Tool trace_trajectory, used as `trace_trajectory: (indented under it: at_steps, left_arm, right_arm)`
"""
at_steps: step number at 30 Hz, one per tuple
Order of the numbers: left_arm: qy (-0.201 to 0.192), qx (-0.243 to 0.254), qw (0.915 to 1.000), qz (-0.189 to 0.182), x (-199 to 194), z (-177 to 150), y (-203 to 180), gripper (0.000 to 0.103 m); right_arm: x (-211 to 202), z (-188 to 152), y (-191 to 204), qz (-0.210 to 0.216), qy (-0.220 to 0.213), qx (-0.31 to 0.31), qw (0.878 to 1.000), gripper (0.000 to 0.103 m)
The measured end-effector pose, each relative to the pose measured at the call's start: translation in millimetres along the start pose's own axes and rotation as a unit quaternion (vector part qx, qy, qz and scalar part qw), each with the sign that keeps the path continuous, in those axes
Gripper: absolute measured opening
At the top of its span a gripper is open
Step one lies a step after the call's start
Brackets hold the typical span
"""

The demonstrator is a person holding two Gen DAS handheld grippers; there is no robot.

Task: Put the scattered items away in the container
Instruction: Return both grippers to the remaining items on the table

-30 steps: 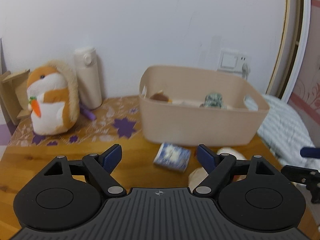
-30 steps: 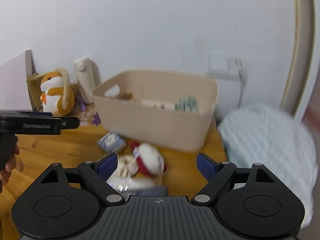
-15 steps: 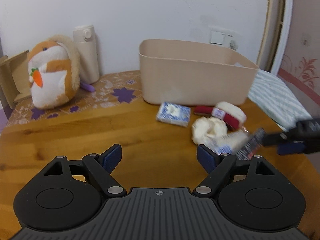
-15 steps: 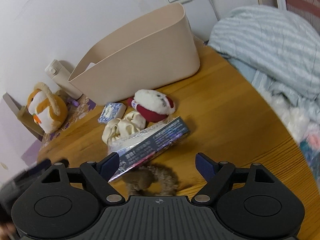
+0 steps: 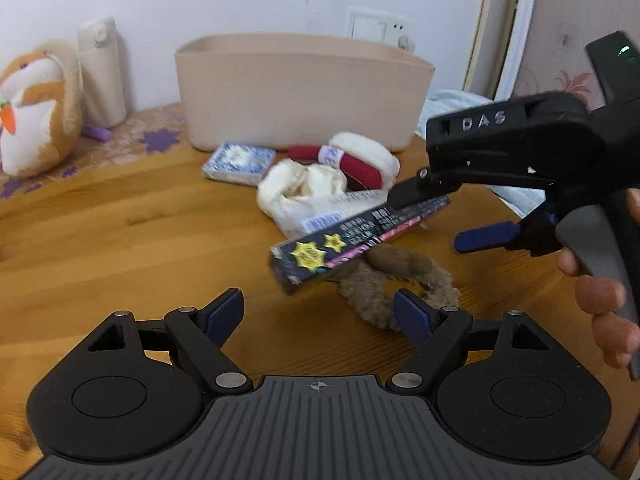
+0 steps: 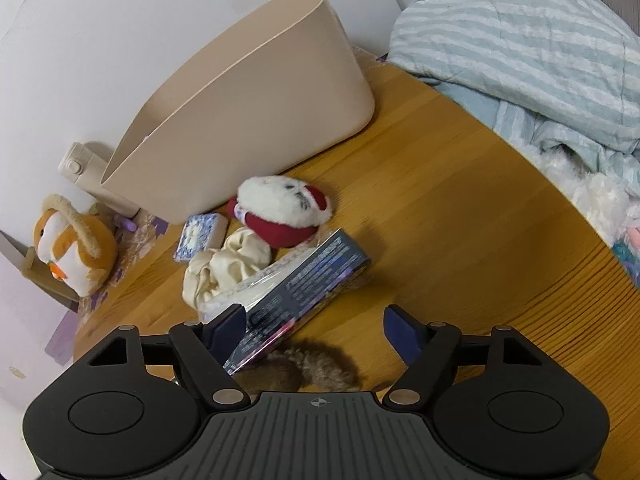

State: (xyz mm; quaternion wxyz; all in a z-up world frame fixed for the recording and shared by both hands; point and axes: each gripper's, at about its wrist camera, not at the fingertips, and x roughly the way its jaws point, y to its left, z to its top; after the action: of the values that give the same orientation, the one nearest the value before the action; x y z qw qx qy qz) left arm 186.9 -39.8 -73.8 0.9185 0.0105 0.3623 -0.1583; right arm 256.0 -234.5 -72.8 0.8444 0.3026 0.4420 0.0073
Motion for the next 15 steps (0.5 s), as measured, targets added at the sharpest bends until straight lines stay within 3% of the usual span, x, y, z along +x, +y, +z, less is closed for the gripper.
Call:
trace_trajectory:
  at_steps: [7,15]
  left_arm:
    - [0.012,-0.039,0.9990,0.014,21.3,4.4,-7.0,0.084]
    - [0.015,0.019,0.9980,0.059,25.8,0.6,-15.6,0.084]
  right_arm:
    - [2.5,4.6,-4.3,0.013,-0.001,0.006,1.000,0.078]
    - [14.8,-0.5,10.4,0.012,0.006,-0.004,1.000,0.077]
